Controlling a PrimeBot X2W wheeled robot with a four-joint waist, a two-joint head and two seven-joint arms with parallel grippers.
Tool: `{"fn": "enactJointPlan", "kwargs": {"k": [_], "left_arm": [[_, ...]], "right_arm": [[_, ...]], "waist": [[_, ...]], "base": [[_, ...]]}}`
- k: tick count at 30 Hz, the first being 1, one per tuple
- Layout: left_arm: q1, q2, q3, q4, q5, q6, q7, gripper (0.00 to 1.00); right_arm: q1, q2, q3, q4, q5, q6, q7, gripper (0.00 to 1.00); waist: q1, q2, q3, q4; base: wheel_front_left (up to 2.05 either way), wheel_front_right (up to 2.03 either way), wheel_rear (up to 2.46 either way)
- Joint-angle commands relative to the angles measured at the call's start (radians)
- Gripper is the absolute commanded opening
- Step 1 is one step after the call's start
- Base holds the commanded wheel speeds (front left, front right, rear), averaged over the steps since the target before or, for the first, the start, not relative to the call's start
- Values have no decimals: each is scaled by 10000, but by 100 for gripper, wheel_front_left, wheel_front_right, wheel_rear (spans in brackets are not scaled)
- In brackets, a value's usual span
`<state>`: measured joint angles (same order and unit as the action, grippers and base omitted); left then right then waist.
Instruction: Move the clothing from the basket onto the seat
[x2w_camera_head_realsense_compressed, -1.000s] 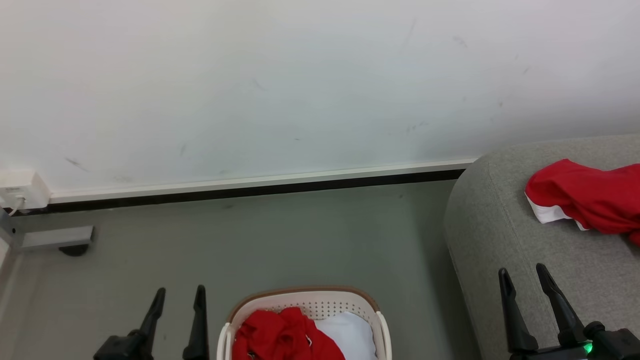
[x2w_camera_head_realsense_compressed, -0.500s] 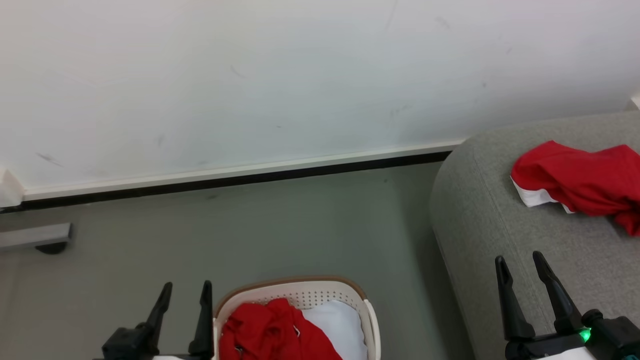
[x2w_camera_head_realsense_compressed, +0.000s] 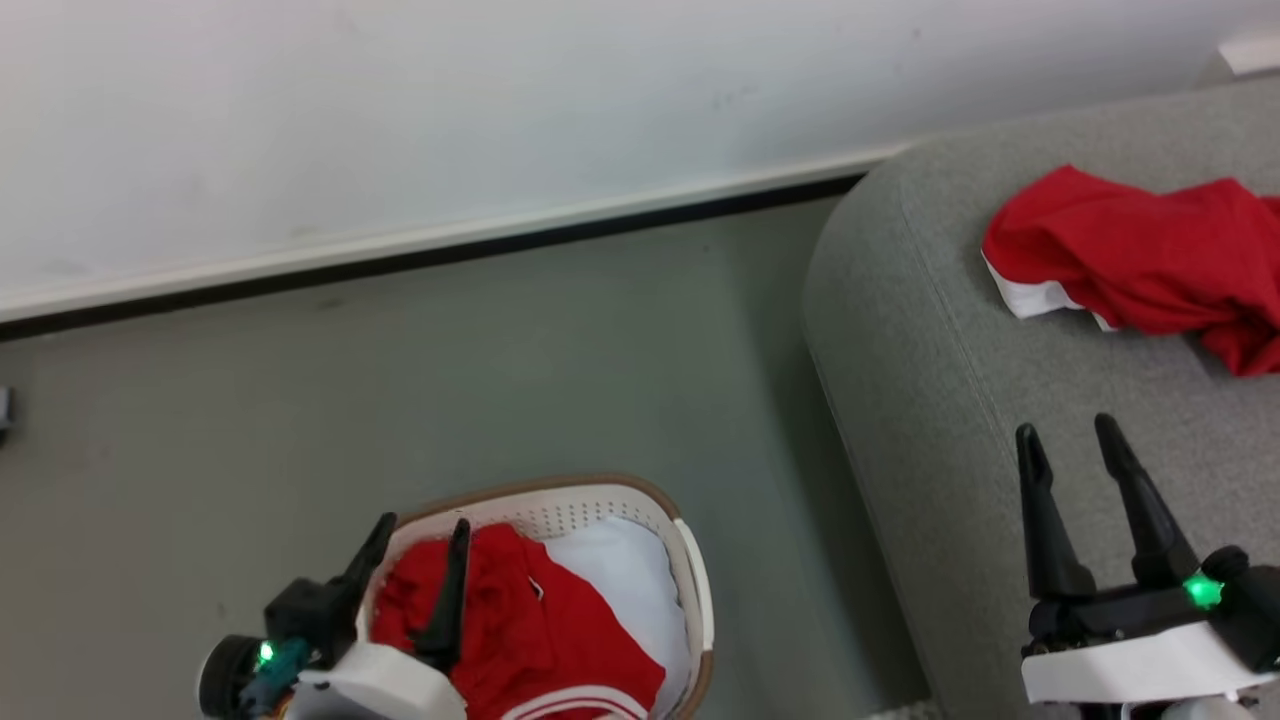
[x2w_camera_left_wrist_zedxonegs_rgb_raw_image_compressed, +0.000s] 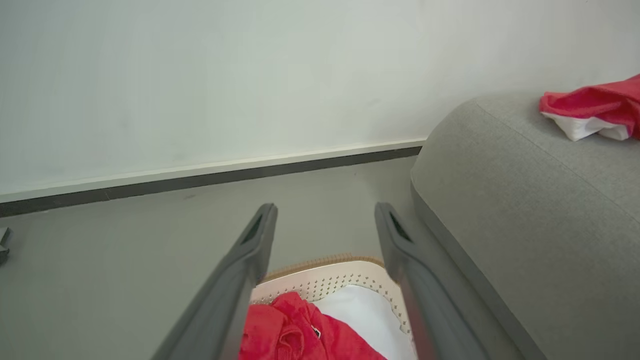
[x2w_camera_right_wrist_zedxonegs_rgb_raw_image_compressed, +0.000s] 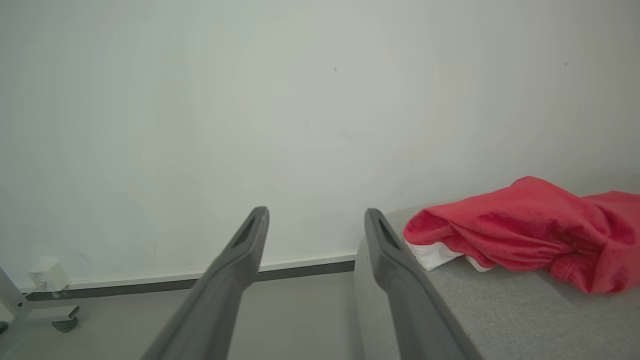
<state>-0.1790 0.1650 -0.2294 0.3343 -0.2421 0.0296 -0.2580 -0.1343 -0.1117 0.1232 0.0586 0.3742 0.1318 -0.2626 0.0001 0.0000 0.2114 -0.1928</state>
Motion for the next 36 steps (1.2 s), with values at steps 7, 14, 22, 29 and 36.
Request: {"fn": "enactJointPlan", "kwargs": {"k": [7, 14, 22, 29, 36], "left_arm": [[-1165, 481, -348, 1636, 442, -385, 529, 100], [-2185, 642, -733, 3690, 605, -769, 1229, 100], [-3411, 703, -1440, 5656, 1060, -1074, 2066, 100], [-4459, 980, -2033, 7059, 1661, -986, 2783, 100], [-5218, 1198, -2694, 8112, 2273, -910, 3651, 100]], "right_arm": [[-892, -169, -194, -287, 234, -22, -29, 100], [-1660, 11, -433, -514, 386, -22, -29, 100], [-2432, 166, -473, -831, 568, -22, -29, 100], [-3039, 197, -365, -1317, 715, -22, -29, 100], [-3254, 145, -613, -1993, 809, -22, -29, 100]], "waist": [[-1, 0, 1425, -760], [-1, 0, 2373, -1222], [-1, 0, 3485, -1607], [-1, 0, 4322, -1883], [-1, 0, 4911, -2200]], "base": [[0, 0, 0], [0, 0, 0], [0, 0, 0], [0, 0, 0], [0, 0, 0]]}}
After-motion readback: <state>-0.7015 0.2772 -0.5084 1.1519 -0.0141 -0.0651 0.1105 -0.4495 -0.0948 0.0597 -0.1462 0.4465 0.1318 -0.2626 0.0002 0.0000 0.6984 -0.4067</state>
